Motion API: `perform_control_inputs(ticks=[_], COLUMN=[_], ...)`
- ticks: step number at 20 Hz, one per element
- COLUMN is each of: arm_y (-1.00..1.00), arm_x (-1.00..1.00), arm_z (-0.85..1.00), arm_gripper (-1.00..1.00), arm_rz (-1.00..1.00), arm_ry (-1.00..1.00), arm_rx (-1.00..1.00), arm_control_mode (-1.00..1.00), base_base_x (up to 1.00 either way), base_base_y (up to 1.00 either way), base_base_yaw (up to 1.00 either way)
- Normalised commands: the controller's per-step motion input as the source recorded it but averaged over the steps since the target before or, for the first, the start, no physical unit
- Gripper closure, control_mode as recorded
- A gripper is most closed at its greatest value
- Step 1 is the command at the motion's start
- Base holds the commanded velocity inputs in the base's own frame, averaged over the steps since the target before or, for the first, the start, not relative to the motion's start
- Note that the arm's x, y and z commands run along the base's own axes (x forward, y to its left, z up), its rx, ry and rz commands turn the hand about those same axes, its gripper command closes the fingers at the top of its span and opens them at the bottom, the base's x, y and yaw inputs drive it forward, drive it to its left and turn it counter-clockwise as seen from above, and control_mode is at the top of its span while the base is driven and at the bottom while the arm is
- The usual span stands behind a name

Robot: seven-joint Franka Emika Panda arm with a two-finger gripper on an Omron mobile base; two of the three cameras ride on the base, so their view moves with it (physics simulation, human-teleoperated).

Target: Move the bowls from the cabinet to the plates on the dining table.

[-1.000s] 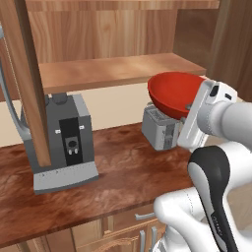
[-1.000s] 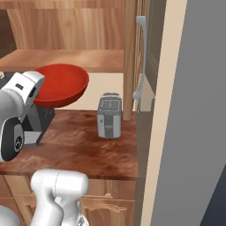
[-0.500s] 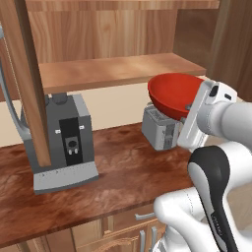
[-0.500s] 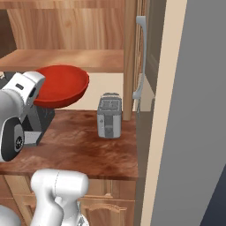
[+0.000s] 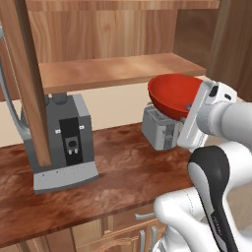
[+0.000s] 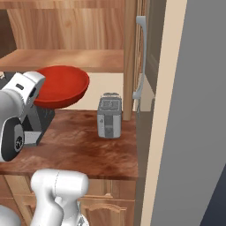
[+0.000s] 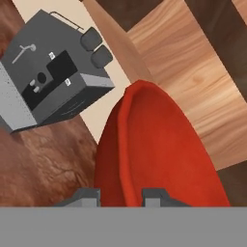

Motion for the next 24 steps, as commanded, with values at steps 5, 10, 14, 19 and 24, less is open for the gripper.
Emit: perform_control_inputs(ticks=[5,10,14,19,24], arm_y=[0.0,0.0,0.0,0.0,0.0], arm_x=[0.0,0.0,0.0,0.0,0.0], arm_z=[0.0,0.0,0.0,0.0,0.0], arm_gripper=[1.0,1.0,1.0,1.0,1.0], arm_rz=[0.0,0.0,0.0,0.0,0.0], arm_ry=[0.0,0.0,0.0,0.0,0.0], arm_rx=[0.0,0.0,0.0,0.0,0.0], arm_control_mode=[1.0,1.0,1.0,1.0,1.0], base_base_x=[-0.49,-0.4,-0.37,-0.39,-0.46], base_base_y=[0.0,0.0,0.01,0.04,0.12], base_base_yaw=[0.0,0.0,0.02,0.05,0.08])
